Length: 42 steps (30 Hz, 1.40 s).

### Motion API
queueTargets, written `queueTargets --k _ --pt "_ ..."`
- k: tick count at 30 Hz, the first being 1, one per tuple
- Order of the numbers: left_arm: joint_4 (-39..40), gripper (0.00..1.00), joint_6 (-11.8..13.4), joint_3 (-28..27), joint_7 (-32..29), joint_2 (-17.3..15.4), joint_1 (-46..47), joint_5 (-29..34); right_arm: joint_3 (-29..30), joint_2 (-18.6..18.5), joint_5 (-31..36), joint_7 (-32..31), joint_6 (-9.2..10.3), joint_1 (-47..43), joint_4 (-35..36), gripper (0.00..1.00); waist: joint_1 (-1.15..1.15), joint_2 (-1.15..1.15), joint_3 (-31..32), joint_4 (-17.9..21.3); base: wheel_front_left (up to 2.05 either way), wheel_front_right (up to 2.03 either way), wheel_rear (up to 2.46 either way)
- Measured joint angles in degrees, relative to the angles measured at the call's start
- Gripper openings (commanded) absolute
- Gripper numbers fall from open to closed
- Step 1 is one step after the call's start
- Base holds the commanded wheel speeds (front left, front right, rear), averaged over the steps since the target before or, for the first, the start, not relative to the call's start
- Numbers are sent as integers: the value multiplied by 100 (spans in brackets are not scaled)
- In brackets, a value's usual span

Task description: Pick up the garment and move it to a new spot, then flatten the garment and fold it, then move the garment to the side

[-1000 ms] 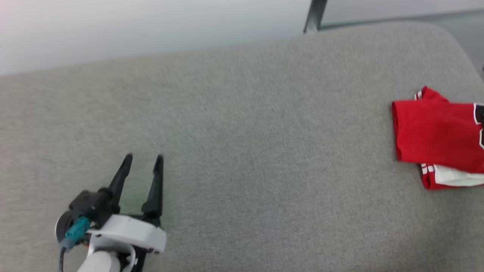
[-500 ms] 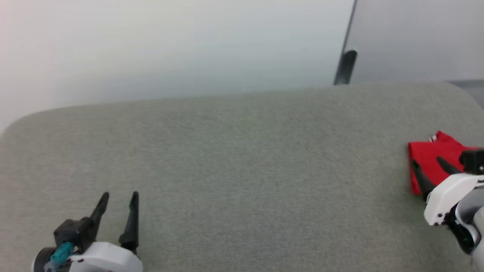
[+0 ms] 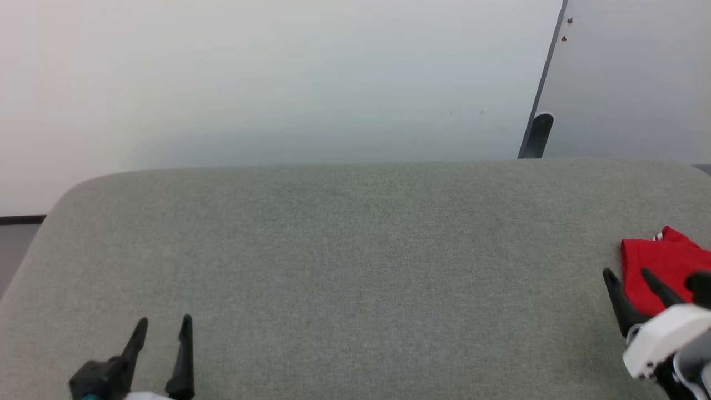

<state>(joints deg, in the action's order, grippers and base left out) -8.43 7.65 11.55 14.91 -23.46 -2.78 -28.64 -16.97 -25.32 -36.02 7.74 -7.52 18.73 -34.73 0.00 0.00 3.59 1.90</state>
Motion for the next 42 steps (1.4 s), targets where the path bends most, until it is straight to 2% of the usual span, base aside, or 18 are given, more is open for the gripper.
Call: queueTargets --k 10,19,32,42 --pt "522 100 -10 -375 7 48 -598 -36 1225 389 655 -812 0 -1261 1677 100 0 0 -4 62 0 0 0" --pt "570 100 -36 -350 7 104 -603 -18 1823 835 1184 -1528 0 -1674 2769 100 0 0 -33 69 0 0 0" --pt "584 100 -25 -314 7 102 -615 -20 2063 1092 1343 -1844 1 -1879 3277 100 0 0 -46 102 0 0 0" --pt "617 100 0 -278 7 90 -637 -21 2109 1121 1371 -1889 1 -1912 3388 100 0 0 -76 108 0 0 0"
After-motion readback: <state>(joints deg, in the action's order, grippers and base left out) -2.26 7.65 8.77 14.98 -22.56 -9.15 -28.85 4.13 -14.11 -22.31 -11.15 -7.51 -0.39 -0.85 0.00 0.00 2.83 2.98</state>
